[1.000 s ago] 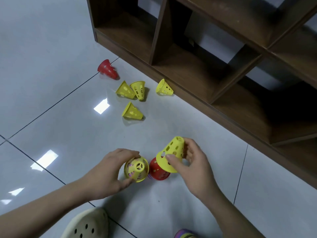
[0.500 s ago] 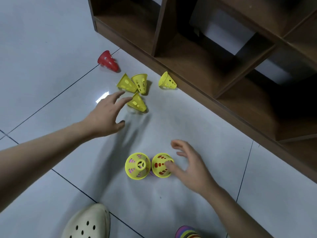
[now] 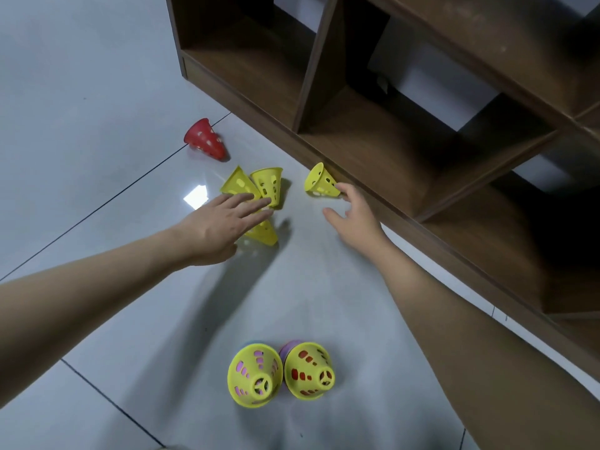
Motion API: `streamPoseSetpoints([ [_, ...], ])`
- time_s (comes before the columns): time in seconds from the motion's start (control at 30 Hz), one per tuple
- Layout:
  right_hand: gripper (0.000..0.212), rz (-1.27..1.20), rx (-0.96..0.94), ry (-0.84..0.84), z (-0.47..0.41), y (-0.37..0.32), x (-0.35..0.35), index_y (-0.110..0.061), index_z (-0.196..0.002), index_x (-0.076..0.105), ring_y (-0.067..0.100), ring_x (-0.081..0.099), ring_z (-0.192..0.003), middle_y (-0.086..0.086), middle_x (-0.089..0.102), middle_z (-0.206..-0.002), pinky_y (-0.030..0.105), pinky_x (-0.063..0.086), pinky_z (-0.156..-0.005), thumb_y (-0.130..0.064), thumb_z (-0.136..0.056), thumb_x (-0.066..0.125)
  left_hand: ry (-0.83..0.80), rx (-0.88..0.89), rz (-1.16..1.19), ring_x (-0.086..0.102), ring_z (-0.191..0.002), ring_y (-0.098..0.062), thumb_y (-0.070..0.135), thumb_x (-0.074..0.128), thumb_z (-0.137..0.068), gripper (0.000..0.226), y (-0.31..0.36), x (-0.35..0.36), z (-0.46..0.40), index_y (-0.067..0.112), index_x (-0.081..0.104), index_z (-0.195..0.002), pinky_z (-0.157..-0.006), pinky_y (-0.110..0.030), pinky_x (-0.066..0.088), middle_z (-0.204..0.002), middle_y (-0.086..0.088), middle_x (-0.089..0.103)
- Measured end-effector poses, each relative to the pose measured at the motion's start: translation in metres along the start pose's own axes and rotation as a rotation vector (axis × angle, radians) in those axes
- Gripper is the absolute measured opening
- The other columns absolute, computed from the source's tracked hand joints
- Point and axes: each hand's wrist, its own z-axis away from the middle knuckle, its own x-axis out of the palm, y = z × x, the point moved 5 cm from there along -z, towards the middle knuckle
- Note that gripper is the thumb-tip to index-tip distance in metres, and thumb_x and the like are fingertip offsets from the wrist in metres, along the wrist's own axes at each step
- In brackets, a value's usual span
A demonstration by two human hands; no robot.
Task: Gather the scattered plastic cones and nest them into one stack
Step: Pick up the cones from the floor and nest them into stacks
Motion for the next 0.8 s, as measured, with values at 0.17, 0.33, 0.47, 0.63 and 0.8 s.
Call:
streamPoseSetpoints([
  [0.17,0.061,0.103,-0.014,0.012,-0.041,0.001,0.013,-0.022,-0.146,0.042,0.018,0.050,-0.125,-0.001,0.048,-0.142,0.026,0.040,-0.097,-0.023,-0.091,0.068,0.008,-0.056,0.068,0.061,-0.112,-0.028,0.034,0.078,-0.061,0.064,-0.008,0.015,-0.001,0.020,0.064,-0.122,-0.094,-0.038,0.049,-0.121,-0.003,0.065],
  [0.33,0.072,0.184,-0.013,0.006,-0.061,0.007,0.024,-0.023,-0.151,0.033,0.019,0.041,-0.133,0.001,0.039,-0.151,0.024,0.034,-0.099,-0.021,-0.089,0.069,0.055,-0.183,0.294,0.058,-0.081,-0.024,0.054,0.074,-0.077,0.042,0.002,0.043,0.018,0.024,0.063,-0.104,-0.069,-0.035,0.050,-0.090,0.005,0.058],
  [0.47,0.064,0.182,-0.048,0.042,-0.069,0.012,0.026,-0.020,-0.143,0.045,0.023,0.051,-0.122,0.003,0.053,-0.137,0.035,0.046,-0.100,-0.021,-0.085,0.073,0.015,-0.212,0.355,0.054,-0.085,-0.021,0.052,0.074,-0.079,0.044,-0.001,0.043,0.016,0.024,0.061,-0.110,-0.073,-0.035,0.049,-0.095,0.006,0.055],
  [0.63,0.060,0.266,-0.070,0.141,-0.068,0.015,0.030,-0.020,-0.130,0.054,0.027,0.049,-0.115,0.005,0.050,-0.120,0.038,0.046,-0.097,-0.023,-0.075,0.077,-0.059,-0.233,0.342,0.051,-0.088,-0.020,0.045,0.076,-0.079,0.046,-0.002,0.040,0.012,0.022,0.060,-0.115,-0.077,-0.034,0.047,-0.101,0.005,0.054],
  [0.8,0.052,0.464,-0.052,0.137,-0.059,0.014,0.037,-0.022,-0.119,0.058,0.027,0.045,-0.112,0.005,0.042,-0.115,0.041,0.046,-0.093,-0.033,-0.073,0.079,-0.071,-0.245,0.336,0.050,-0.091,-0.020,0.048,0.073,-0.082,0.047,0.001,0.039,0.014,0.022,0.059,-0.119,-0.081,-0.036,0.048,-0.103,0.004,0.052],
])
